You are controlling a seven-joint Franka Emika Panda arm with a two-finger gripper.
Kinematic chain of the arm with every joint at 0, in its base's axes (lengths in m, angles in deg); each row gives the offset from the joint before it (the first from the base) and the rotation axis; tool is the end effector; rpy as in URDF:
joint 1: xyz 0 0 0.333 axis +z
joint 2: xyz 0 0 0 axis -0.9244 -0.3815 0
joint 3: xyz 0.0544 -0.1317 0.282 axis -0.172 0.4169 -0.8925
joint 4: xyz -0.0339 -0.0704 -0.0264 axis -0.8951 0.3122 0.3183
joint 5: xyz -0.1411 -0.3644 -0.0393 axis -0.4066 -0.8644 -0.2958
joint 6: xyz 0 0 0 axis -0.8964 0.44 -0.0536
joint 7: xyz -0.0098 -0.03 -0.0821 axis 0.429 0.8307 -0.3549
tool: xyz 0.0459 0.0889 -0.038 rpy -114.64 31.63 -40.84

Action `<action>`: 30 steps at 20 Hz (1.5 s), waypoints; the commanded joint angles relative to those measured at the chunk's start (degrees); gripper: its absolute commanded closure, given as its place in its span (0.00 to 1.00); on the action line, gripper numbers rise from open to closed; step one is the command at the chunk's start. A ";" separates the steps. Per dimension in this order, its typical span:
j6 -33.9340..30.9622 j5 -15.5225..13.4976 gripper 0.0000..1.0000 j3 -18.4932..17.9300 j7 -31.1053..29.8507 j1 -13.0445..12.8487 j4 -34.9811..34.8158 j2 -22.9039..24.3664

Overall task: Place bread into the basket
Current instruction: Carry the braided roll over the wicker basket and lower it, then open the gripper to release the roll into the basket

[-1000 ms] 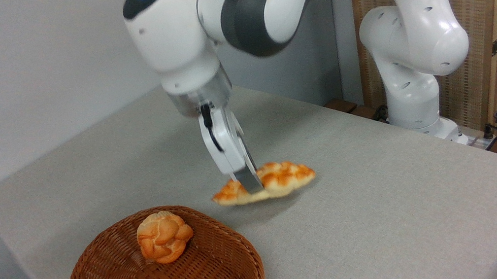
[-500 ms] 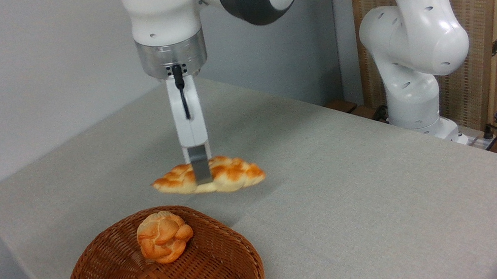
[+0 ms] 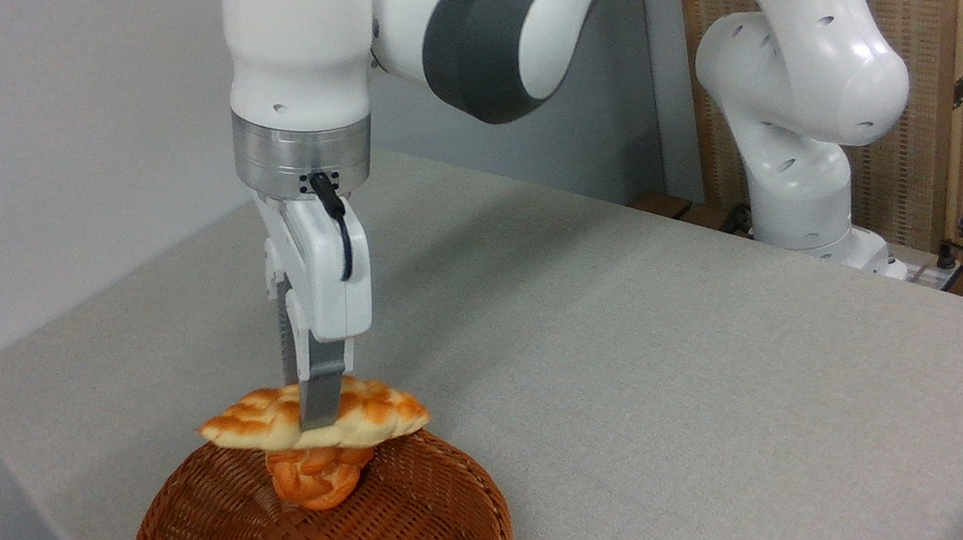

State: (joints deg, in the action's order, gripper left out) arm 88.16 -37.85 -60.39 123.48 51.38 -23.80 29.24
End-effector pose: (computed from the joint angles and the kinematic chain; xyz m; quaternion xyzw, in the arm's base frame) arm 0.5733 -0.0140 0.5217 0.8321 -0.5226 0.1846 0.0194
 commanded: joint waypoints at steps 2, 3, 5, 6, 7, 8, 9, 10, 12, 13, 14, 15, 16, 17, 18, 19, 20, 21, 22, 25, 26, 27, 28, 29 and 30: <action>4.91 -5.93 0.52 -1.47 -0.58 0.72 0.93 -0.59; 5.44 -5.93 0.49 -1.47 -0.49 0.73 0.93 -0.85; 6.76 -5.49 0.19 -1.47 -0.58 0.73 0.84 -1.46; 7.12 -5.32 0.09 -1.47 -0.58 0.73 0.84 -1.73; 7.12 -5.31 0.06 -1.47 -0.58 0.73 0.84 -1.73; 7.12 -5.31 0.00 -1.47 -0.58 0.81 0.75 -1.91; 7.12 -5.31 0.00 -1.47 -0.58 0.81 0.84 -2.17; 7.21 -5.23 0.00 -1.47 -0.58 0.81 0.84 -2.52; 7.21 -5.23 0.00 -1.47 -0.58 0.81 0.75 -2.52; 7.21 -5.23 0.00 -1.47 -0.58 0.81 0.84 -2.61; 7.21 -5.23 0.00 -1.47 -0.58 0.81 0.75 -2.70; 7.21 -5.23 0.00 -1.47 -0.58 0.81 0.75 -2.79; 7.21 -5.23 0.00 -1.47 -0.58 0.81 0.84 -2.79; 7.21 -5.31 0.00 -1.47 -0.66 0.81 0.84 -2.79; 7.21 -5.31 0.00 -1.47 -0.75 0.81 0.84 -2.79; 7.21 -5.31 0.00 -1.47 -0.75 0.81 0.84 -2.79; 7.21 -5.31 0.00 -1.47 -0.75 0.73 0.84 -2.79; 7.12 -5.31 0.00 -1.47 -0.67 0.81 0.84 -2.70; 7.12 -5.31 0.00 -1.47 -0.67 0.81 0.84 -2.70; 7.12 -5.31 0.00 -1.47 -1.63 0.81 0.84 -2.52; 7.03 -5.23 0.00 -1.30 -3.02 0.73 0.84 -2.35; 6.94 -5.23 0.00 -1.21 -5.04 0.73 0.84 -2.26; 6.60 -5.05 0.00 -1.03 -7.58 0.73 0.84 -2.09; 6.42 -4.62 0.00 -0.94 -8.91 0.64 0.84 -2.00; 5.81 -2.61 0.00 -0.60 -12.15 0.64 0.93 -1.56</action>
State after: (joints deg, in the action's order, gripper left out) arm 94.46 -42.30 -61.50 118.41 52.33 -23.25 26.81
